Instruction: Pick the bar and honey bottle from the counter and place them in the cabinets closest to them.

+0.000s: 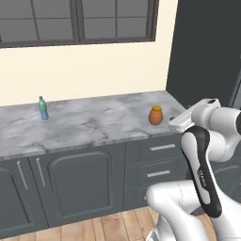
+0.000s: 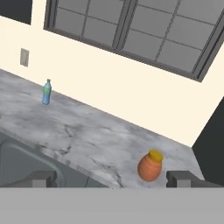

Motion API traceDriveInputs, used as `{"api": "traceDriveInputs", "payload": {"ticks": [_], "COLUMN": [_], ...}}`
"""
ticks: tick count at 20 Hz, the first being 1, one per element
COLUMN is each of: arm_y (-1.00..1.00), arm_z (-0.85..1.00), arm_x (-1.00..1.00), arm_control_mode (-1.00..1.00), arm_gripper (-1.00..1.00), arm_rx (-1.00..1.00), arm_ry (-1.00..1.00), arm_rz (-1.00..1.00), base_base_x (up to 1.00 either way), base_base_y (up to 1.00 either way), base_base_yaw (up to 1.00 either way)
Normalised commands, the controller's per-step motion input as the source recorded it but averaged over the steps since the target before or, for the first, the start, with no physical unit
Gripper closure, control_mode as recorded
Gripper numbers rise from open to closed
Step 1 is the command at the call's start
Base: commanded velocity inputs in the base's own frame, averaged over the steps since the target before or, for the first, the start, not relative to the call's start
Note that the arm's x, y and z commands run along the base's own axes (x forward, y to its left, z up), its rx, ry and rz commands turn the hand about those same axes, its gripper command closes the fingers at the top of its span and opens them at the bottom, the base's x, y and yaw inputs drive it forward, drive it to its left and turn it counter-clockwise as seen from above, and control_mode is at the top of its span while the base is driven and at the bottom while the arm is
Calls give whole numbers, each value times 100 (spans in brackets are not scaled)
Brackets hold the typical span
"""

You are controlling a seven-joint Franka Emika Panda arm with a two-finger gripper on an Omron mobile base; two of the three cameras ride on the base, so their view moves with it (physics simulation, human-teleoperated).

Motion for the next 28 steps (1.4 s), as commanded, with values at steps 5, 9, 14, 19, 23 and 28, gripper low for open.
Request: {"api": "traceDriveInputs", "payload": {"ticks": [5,9,14,19,23,28], "arm_y": [0,0,0,0,-5,-22], "arm_z": [0,0,0,0,-12,-33], "arm_x": [0,0,0,0,5,2], "arm_control_mode": [100,100,100,-100,-100,-100], "arm_gripper": [-100,-100,-100,-100,-100,-100], "arm_rx": [0,0,0,0,0,0], "arm_ry": [0,0,0,0,3,5], "arm_rz": [0,0,0,0,0,0], "base_base_x": [64,61,31,0,0,0], "base_base_y": [-4,-6,-1,0,0,0], "base_base_yaw": [0,0,0,0,0,0]}}
